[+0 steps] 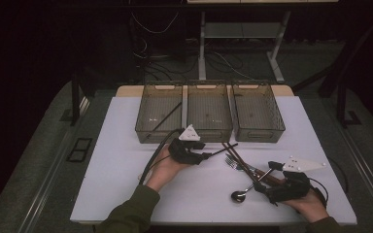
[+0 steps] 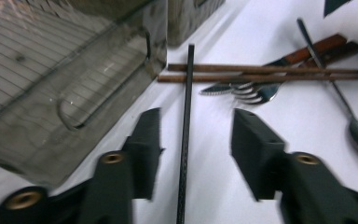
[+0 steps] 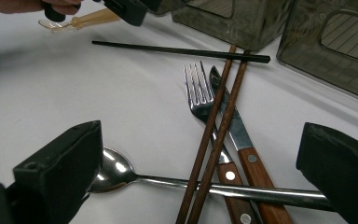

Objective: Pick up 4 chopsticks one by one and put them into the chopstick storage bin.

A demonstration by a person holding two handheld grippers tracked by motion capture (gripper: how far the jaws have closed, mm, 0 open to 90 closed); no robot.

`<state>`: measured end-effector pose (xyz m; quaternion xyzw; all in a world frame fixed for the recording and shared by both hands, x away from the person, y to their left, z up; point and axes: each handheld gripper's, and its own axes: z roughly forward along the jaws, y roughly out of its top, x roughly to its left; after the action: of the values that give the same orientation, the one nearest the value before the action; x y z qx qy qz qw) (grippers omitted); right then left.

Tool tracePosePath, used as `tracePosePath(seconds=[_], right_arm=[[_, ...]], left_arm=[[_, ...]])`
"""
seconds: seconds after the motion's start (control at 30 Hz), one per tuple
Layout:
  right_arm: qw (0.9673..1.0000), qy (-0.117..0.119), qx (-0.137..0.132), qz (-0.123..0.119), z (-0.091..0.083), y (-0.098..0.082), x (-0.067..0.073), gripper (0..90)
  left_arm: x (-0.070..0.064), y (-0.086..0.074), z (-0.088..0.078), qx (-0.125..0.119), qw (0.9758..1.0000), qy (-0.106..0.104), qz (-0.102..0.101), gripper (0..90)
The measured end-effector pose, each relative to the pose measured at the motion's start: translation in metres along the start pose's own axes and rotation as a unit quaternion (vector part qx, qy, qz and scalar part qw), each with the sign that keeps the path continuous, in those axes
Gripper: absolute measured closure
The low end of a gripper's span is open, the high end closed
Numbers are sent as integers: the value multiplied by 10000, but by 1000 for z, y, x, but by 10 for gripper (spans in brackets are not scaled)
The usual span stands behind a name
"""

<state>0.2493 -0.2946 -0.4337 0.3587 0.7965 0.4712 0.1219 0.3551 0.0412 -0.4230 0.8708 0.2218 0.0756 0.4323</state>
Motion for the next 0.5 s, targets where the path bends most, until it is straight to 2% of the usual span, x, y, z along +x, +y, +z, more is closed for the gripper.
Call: tracePosePath(seconds=[0.1,0.3,0.5], right_arm=[[10000,8,-4,12,0,0,0,8],[10000,18,-13,31,0,0,-1,8],[10000,19,-12,16,-1,0,-1,8]], left_arm=[[1,-2,5,55,10000,-46,-12,653],[3,-5,18,232,9997,-37,-20,736],[6,-9,25,415,9991,-64,-65,767]])
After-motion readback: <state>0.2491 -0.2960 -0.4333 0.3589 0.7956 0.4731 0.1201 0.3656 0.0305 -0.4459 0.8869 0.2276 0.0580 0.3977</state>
